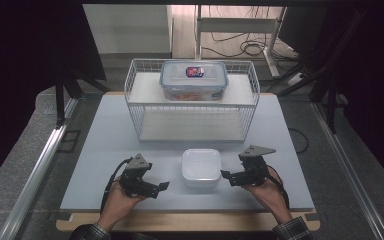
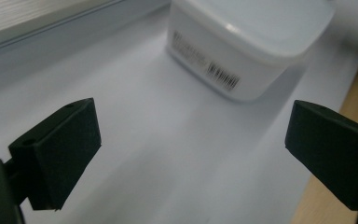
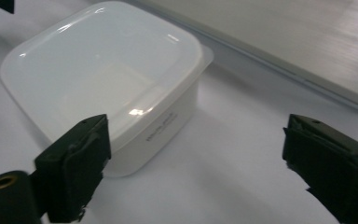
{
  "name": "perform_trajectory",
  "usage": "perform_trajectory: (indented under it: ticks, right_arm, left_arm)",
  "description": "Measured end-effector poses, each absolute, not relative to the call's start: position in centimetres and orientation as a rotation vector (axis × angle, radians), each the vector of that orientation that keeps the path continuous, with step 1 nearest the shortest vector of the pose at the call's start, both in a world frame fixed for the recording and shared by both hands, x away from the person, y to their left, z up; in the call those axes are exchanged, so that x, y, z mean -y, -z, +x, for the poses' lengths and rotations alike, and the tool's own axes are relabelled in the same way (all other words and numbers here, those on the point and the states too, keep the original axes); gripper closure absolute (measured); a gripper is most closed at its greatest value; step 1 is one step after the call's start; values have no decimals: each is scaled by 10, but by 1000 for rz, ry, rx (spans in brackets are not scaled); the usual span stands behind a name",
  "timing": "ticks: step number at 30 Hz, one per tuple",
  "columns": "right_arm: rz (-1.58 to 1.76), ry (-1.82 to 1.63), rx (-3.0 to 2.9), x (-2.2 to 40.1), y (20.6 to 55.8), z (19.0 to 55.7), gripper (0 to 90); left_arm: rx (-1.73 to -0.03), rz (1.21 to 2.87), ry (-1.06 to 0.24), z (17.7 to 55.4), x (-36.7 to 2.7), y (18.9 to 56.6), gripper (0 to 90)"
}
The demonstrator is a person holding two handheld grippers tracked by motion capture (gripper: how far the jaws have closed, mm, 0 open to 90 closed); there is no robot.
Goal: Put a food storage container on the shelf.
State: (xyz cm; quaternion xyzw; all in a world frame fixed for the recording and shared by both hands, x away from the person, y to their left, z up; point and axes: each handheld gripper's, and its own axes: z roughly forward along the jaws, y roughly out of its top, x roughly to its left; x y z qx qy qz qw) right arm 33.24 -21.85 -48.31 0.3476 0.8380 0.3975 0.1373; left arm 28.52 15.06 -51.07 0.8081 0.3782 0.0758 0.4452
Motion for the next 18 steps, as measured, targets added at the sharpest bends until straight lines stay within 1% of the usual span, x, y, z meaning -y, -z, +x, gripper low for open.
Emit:
perform_trajectory:
  ticks: [4,7,12,18]
  right_arm:
    - [1030,-1188,-2445,214,480,335,27]
    - [1023,-1200,-2452,210,476,335,28]
    - [1049,-1179,-2498,203,473,338,85]
    - [1059,-1162,-2511,198,473,344,168]
  left_arm:
    - [-925,1983,-162,293,-142,504,49]
    - [-917,1989,-174,297,-135,500,73]
    - [-894,2015,-182,306,-125,493,124]
    - [-877,2034,-172,319,-110,489,137]
